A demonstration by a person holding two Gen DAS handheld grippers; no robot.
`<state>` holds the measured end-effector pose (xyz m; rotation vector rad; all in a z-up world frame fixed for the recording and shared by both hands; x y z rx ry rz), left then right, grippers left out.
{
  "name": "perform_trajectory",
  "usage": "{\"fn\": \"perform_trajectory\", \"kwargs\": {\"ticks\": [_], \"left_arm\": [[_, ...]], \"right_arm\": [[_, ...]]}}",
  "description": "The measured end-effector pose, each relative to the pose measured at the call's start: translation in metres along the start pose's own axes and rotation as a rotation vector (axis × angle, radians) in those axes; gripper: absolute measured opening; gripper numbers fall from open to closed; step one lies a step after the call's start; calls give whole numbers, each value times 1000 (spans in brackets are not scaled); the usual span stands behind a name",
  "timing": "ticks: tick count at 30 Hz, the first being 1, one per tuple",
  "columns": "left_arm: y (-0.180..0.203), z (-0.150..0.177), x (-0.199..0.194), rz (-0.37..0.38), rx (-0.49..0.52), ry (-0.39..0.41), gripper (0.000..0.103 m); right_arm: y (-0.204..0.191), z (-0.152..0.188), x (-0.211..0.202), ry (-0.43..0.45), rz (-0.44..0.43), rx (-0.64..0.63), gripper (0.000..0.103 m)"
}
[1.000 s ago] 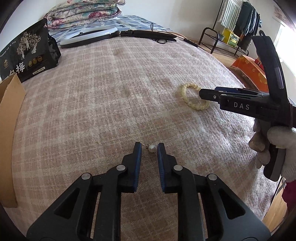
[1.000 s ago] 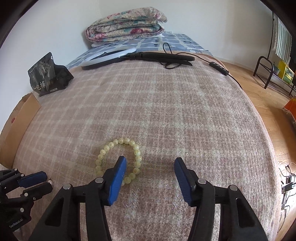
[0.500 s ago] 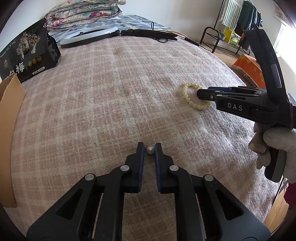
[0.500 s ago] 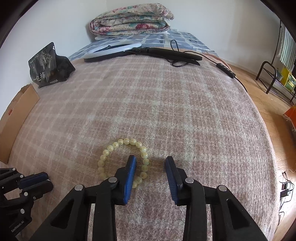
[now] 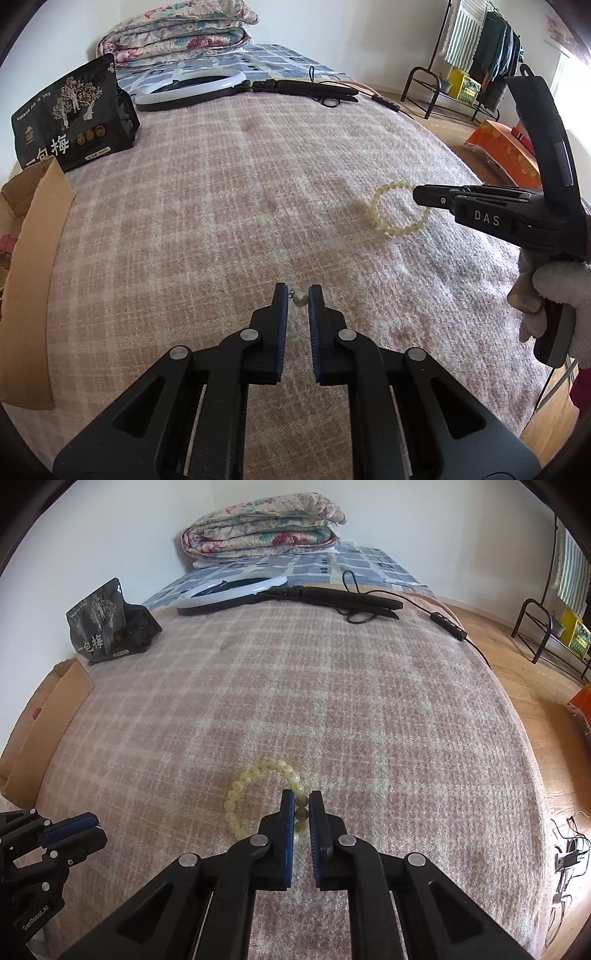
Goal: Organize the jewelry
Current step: 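Carry the earring and bracelet into the box and open both grippers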
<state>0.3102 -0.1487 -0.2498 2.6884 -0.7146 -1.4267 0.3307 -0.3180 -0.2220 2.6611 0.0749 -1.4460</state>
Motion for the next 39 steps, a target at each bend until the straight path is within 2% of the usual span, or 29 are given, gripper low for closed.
{"fn": "perform_trajectory", "kwargs": {"ticks": [10, 18, 31, 39], "left_arm": [[-2, -15, -44, -1, 14, 80, 9], [-13, -22, -84, -5, -2, 147, 9], [-59, -21, -138, -43, -63, 221, 9], [-111, -17, -174, -90, -138, 268, 9]], "right_arm": [[-8, -18, -45, 53, 41, -41, 5], [-32, -31, -84, 99, 49, -81, 5], [-112, -56, -125, 169, 9, -178, 5], [-176, -71, -139, 201, -46, -246, 5]]}}
Point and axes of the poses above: each gripper's, at about its wrist camera, not at the fingertips, and x roughly the way its jaws point, y to its right, z to its underside, the point moved 10 cm from there along x, roughly the way its jaws point, and after that the axes turned 7 degrees about z, right-handed, at the moved point
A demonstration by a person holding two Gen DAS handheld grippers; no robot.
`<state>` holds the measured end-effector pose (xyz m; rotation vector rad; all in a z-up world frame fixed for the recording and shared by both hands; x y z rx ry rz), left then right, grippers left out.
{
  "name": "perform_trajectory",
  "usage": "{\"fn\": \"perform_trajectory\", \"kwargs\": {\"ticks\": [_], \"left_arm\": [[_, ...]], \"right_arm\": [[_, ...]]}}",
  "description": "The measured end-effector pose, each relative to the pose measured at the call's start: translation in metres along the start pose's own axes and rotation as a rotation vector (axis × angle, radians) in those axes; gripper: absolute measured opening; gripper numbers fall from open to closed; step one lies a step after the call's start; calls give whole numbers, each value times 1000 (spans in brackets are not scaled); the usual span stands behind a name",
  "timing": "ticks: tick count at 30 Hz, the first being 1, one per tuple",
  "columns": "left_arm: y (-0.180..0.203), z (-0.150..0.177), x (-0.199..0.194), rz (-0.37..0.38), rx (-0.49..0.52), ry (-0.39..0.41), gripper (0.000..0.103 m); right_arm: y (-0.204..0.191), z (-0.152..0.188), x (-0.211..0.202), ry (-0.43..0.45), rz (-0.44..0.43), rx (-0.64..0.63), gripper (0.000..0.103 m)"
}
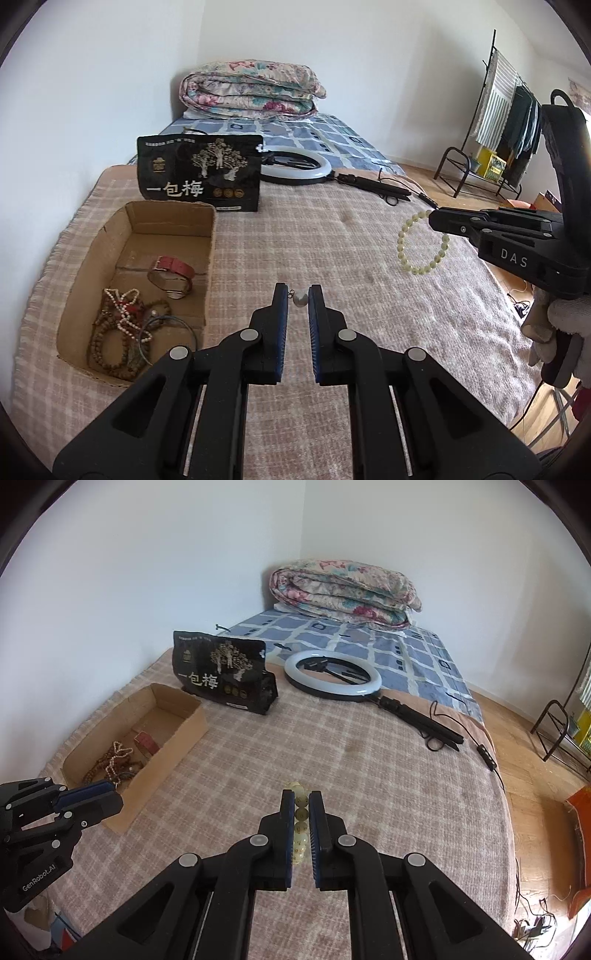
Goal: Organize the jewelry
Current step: 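Carry the earring and bracelet into the box and open both grippers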
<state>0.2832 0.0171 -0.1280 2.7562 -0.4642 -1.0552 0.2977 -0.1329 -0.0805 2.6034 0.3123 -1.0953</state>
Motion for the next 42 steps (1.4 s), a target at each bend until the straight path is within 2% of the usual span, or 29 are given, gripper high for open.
{"fn": "perform_trajectory", "kwargs": {"ticks": [10, 20, 33, 42], "left_arm": [[-83, -18, -32, -88, -95, 61, 9], [-153, -34, -32, -137, -181, 92, 9], [-205, -57, -1, -140, -238, 87, 9], [-213, -56, 28, -129, -250, 45, 9]], "right_arm": [[-75, -31, -4, 37, -77, -83, 5], [-145, -46, -1, 50, -177, -117, 5], [-218, -37, 26, 5, -298, -123, 5], [-239, -17, 52, -49, -376, -73, 5]]}}
Point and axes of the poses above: each gripper's, at about its wrist camera, not at the fingertips, and x roughly the way its jaws point, y to its right, z to its underside, the point moved 10 cm from there along x, roughly the way its jaws point, and after that the axes turned 7 degrees about z, right-handed, at the moved point
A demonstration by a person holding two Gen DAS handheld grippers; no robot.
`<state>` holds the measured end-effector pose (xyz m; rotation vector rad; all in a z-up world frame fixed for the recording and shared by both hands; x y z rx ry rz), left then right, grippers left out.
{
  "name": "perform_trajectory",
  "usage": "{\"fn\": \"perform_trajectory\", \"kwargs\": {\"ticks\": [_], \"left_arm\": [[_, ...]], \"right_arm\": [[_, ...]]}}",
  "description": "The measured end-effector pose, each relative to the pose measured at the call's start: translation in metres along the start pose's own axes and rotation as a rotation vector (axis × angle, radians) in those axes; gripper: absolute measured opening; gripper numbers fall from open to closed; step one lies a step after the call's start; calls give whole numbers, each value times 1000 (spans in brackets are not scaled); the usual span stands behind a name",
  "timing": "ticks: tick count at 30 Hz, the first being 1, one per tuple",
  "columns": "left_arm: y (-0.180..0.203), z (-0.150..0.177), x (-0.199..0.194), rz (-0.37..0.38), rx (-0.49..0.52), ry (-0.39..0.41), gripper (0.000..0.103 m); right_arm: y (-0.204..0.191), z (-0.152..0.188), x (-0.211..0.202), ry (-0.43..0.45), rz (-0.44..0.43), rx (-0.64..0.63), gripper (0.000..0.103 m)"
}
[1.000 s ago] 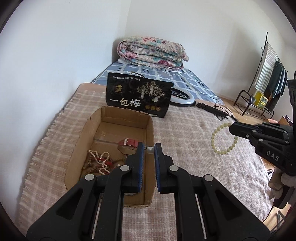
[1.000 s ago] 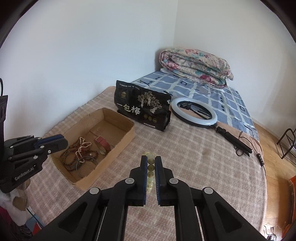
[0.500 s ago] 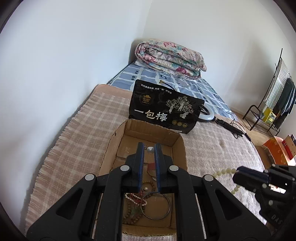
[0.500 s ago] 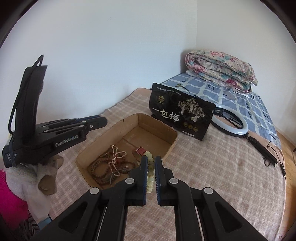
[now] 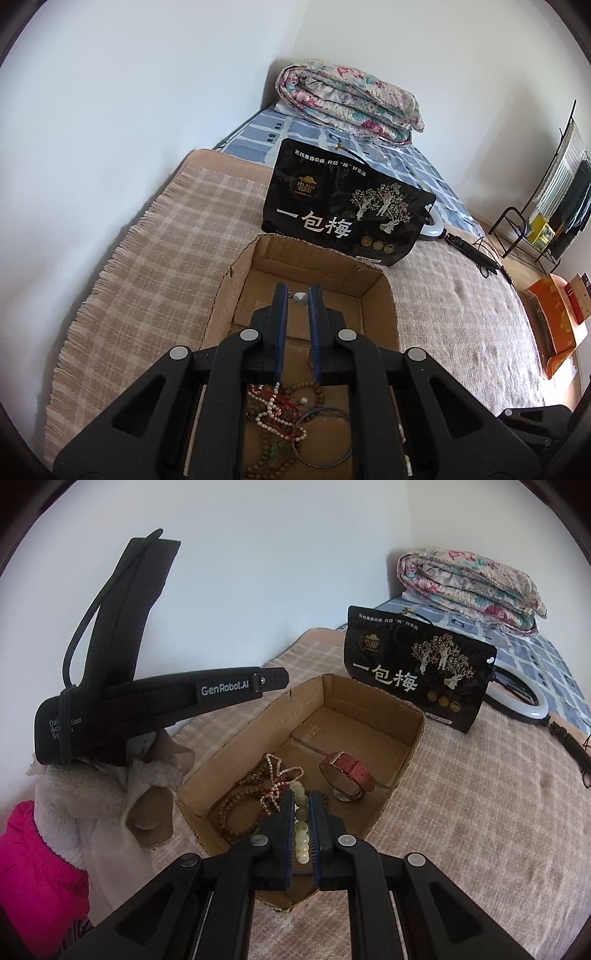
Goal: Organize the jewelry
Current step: 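Carry the earring and bracelet into the box and open both grippers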
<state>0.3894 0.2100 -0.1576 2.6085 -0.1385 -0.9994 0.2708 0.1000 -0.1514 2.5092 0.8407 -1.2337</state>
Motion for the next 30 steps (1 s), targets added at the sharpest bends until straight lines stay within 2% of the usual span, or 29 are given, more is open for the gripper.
{"fn": "perform_trajectory", "kwargs": {"ticks": [15, 16, 17, 18, 19, 20, 21, 23, 25, 27, 30], "left_arm": [[5, -4, 15, -49, 29, -5, 9], [6, -3, 15, -52, 37, -7, 9], [7, -3, 15, -56, 42, -9, 12], [8, -2, 15, -59, 49, -10, 27], [9, -2, 14, -62, 56, -7, 36], [11, -2, 12, -65, 62, 0, 45], [12, -3, 11, -68, 69, 4, 46], [14, -4, 10, -69, 76, 2, 46], [16, -5, 7, -71, 78, 5, 51], [18, -7, 3, -77, 76, 16, 63], [20, -10, -3, -76, 66, 26, 64]], "right_arm": [[-4, 7, 10, -29, -88, 48, 7], [-5, 8, 10, -29, -88, 47, 10], [-5, 8, 9, -29, -87, 45, 23], [-6, 7, 8, -24, -84, 42, 30], [-6, 8, 8, -21, -74, 37, 36], [-6, 8, 8, -25, -68, 31, 37], [-6, 9, 8, -26, -63, 24, 38], [-4, 10, 6, -23, -46, 17, 48], [-3, 10, 5, -21, -38, 18, 55], [-1, 10, 3, -16, -23, 22, 61], [3, 9, -1, -7, -12, 26, 71]]}}
Point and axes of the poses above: each gripper's, at about its wrist camera, not at the fingertips, and x roughly the way its jaws point, y to its right, z to its underside, the point moved 10 cm from there along x, roughly the way its jaws point, and after that the axes turned 7 degrees about z, right-handed, at the moved point
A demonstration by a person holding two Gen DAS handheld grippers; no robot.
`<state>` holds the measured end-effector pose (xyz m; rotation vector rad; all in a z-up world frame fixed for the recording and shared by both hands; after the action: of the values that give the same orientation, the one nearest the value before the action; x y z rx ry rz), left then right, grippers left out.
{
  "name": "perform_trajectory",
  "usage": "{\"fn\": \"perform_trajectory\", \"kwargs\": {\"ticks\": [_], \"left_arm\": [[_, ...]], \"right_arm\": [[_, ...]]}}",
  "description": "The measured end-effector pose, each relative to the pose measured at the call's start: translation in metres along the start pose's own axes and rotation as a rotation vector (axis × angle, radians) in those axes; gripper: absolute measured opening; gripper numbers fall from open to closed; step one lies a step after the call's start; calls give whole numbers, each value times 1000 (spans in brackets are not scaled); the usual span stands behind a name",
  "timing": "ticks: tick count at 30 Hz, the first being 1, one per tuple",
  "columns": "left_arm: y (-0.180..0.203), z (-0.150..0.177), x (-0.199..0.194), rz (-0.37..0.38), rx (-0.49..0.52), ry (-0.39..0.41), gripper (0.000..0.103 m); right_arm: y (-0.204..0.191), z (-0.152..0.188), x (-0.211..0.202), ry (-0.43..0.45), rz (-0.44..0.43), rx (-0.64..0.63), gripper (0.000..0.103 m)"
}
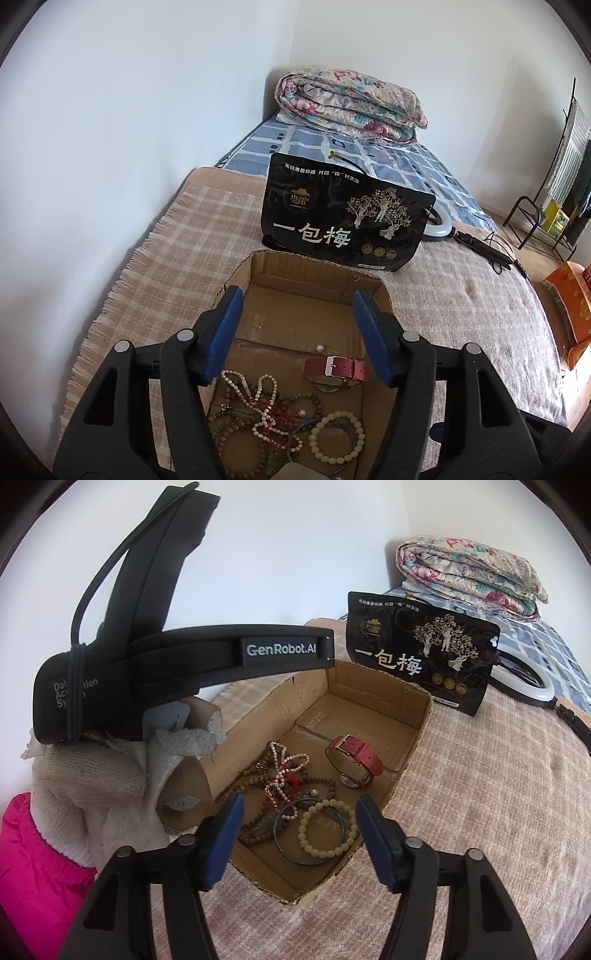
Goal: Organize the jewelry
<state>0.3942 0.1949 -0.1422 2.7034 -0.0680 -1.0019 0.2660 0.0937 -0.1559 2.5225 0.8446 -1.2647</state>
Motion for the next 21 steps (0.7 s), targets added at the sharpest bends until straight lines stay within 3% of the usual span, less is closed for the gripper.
{"fn": "perform_trajectory", "kwargs": {"ticks": [3, 5, 11, 17, 21], "left_arm": [[3, -2, -5, -3, -2, 6, 68], [5, -2, -8, -7, 6, 6, 68], [11, -5, -24, -20, 24, 22, 68], [15, -9, -46, -25, 34, 51, 69], [19, -9, -63, -26, 42, 66, 77]], "right_arm": [[2, -1, -5, 7, 15, 0, 73], [4, -1, -10, 16, 31, 3, 86], [8, -3, -24, 36, 62, -3, 88], [13, -6, -43, 80, 132, -13, 102], [17, -7, -57, 105, 177, -27, 103]]}}
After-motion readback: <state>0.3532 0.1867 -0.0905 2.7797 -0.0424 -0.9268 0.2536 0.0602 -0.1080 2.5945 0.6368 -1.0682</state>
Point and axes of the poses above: each gripper's, at about its wrist camera, not at the fingertips, and x roughly the way its jaws point, y to its right, z to its underside, the point moved 10 cm from there along x, roughly the way its jaws point, and after that the axes turned 7 degrees about z, right-handed, at the moved point
